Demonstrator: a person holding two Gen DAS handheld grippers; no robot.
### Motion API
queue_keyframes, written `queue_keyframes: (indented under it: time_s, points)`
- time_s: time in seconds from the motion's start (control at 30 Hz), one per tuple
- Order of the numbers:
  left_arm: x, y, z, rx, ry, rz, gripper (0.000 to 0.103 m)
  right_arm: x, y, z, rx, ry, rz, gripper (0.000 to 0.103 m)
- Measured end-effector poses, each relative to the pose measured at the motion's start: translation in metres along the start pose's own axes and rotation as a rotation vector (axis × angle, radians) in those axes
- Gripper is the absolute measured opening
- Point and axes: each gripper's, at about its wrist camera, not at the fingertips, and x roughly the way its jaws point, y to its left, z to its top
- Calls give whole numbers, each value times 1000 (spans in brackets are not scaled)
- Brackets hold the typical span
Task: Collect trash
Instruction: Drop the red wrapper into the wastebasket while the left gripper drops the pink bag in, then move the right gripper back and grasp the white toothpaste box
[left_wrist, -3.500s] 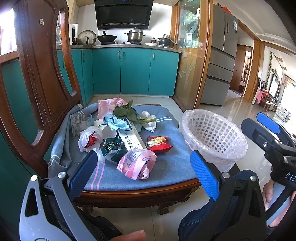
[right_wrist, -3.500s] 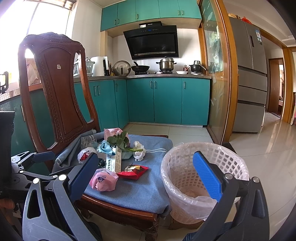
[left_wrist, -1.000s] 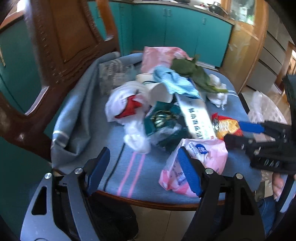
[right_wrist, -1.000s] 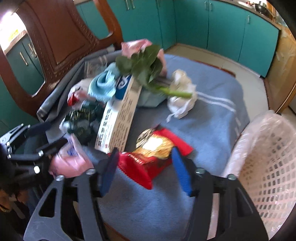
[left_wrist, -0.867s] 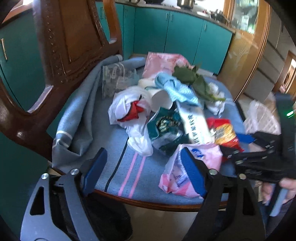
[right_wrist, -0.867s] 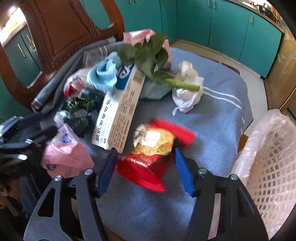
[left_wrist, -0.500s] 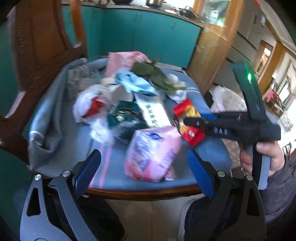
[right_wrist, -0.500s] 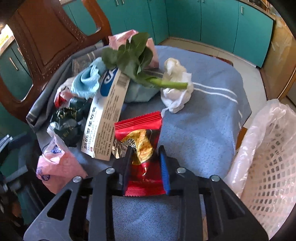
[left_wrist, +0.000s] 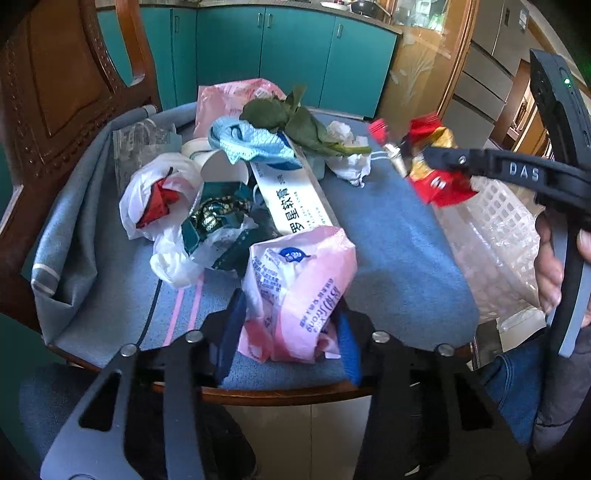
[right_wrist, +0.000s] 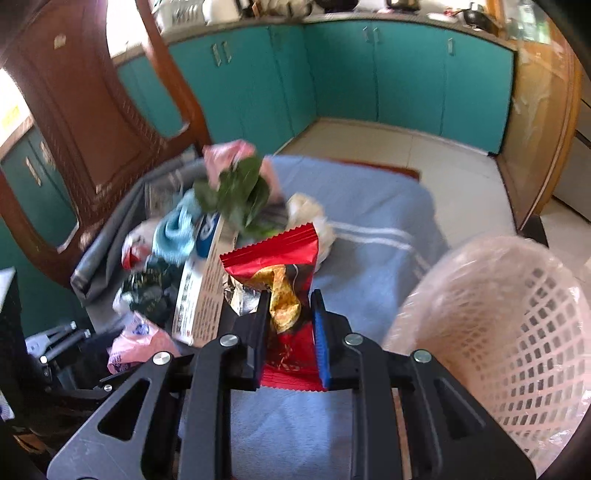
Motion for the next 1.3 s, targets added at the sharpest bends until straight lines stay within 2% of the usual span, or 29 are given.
queue_keyframes:
  time_s: [0.2, 0.27, 0.37, 0.43, 0.53, 0.67, 0.77, 0.93, 1.03, 1.13, 1.3]
  points:
    - [-30, -11, 11, 40, -84, -25, 46, -40, -47, 7, 98, -102, -97, 23]
    - [-40, -18, 17, 53, -114, -50, 46, -53, -69, 5, 148, -119, -164, 23]
    - [-40, -36, 29, 78, -135, -90, 46, -59, -101, -4, 242, -93, -257, 23]
    - [-36, -52, 39, 89, -140, -138, 46, -56, -123, -14, 317, -47, -308, 23]
    - [-27, -80, 53, 119, -141, -218, 46, -51, -142, -25, 406, 3, -344, 24]
    - [-9, -122, 66, 172, -128, -296, 46, -64, -165, -36, 525, -17, -363, 42]
    - [5, -155, 72, 215, -105, -338, 46, -85, -178, -42, 606, -99, -397, 65]
    - [34, -198, 75, 274, -53, -384, 50, -116, -191, -50, 697, -243, -381, 67]
    - [54, -210, 76, 277, 0, -418, 59, -125, -195, -47, 719, -308, -361, 68]
    - [59, -203, 76, 244, 11, -403, 73, -122, -189, -42, 705, -331, -340, 72]
    - [29, -159, 72, 206, -103, -233, 86, -117, -169, -29, 627, -364, -294, 72]
